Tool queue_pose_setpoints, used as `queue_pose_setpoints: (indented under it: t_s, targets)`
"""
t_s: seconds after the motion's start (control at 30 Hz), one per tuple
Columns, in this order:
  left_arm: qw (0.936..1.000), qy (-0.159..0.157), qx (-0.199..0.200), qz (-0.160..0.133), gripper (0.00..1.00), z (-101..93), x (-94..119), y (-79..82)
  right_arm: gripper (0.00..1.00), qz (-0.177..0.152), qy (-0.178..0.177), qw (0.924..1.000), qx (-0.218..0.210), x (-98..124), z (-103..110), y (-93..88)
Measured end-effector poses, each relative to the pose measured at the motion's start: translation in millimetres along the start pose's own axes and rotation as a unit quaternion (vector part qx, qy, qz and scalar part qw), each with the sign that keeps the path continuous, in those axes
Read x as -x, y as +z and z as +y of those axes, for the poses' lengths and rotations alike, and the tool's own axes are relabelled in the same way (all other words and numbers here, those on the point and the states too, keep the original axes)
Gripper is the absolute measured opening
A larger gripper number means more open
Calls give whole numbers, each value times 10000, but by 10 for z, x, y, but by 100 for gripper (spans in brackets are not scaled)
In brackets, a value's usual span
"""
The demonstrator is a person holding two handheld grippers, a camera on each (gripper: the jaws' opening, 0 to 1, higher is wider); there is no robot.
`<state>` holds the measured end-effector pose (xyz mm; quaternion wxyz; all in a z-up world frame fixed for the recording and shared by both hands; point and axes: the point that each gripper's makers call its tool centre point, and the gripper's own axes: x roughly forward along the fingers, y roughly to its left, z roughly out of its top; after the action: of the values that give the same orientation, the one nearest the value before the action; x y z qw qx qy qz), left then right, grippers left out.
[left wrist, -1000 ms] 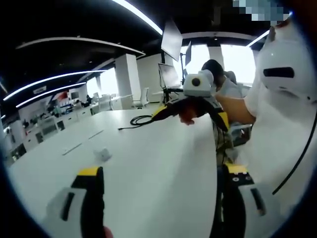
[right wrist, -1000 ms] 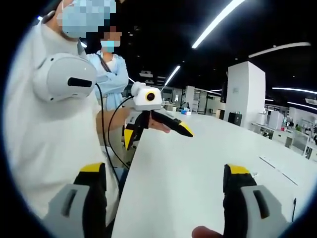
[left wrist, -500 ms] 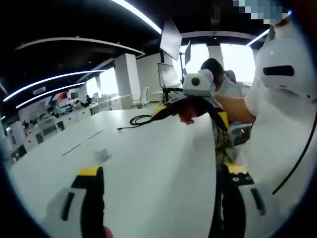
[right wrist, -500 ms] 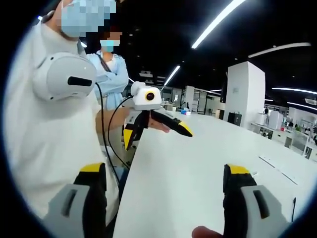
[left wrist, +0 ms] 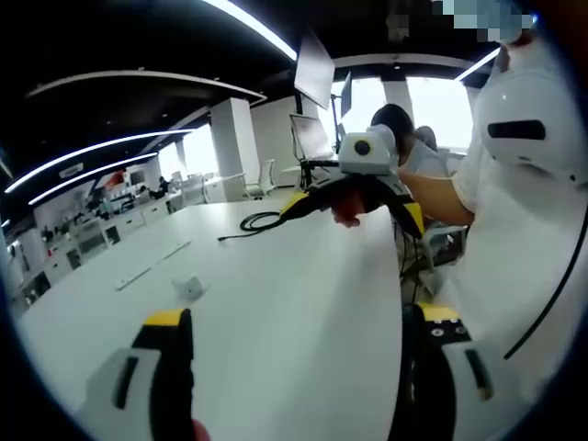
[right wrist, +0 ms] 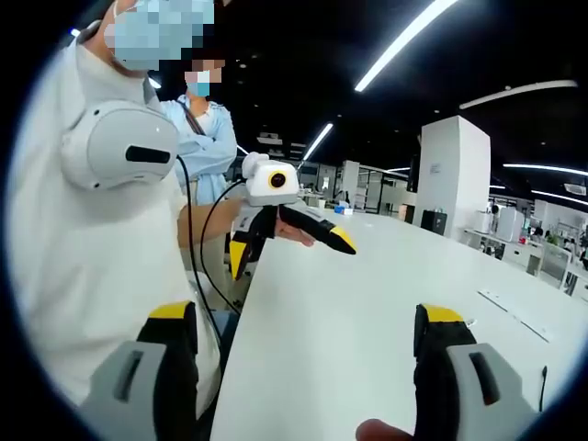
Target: Plug the desk Type‑C cable into the charger adapter.
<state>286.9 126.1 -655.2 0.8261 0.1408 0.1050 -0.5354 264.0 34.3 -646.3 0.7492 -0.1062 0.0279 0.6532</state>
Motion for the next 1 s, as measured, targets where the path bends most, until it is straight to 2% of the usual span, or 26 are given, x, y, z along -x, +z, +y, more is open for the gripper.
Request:
queue_pose_setpoints:
  t_s: [0.53,0.6,0.63,0.7,0.77,1.0]
  targets:
    - [10000,22,-56,56,99,8,26,-10,99,-6,3,10000,-6,-14,15,13]
    - [9998,70,-141,81,93,25,32,-9,99,-15,2,10000,-10,-16,18,17]
    - [9992,173,-329,112,85,63,45,-2,99,-13,0,10000,-6,-15,17,16]
    - [9988,212,-409,166,80,71,56,6,99,-22,-3,10000,-11,-16,19,21]
    - [9992,141,-331,153,85,74,53,34,99,-31,3,10000,-17,-10,17,20]
    - [9985,109,-454,279,84,77,26,25,99,-41,-17,10000,-24,5,1,16]
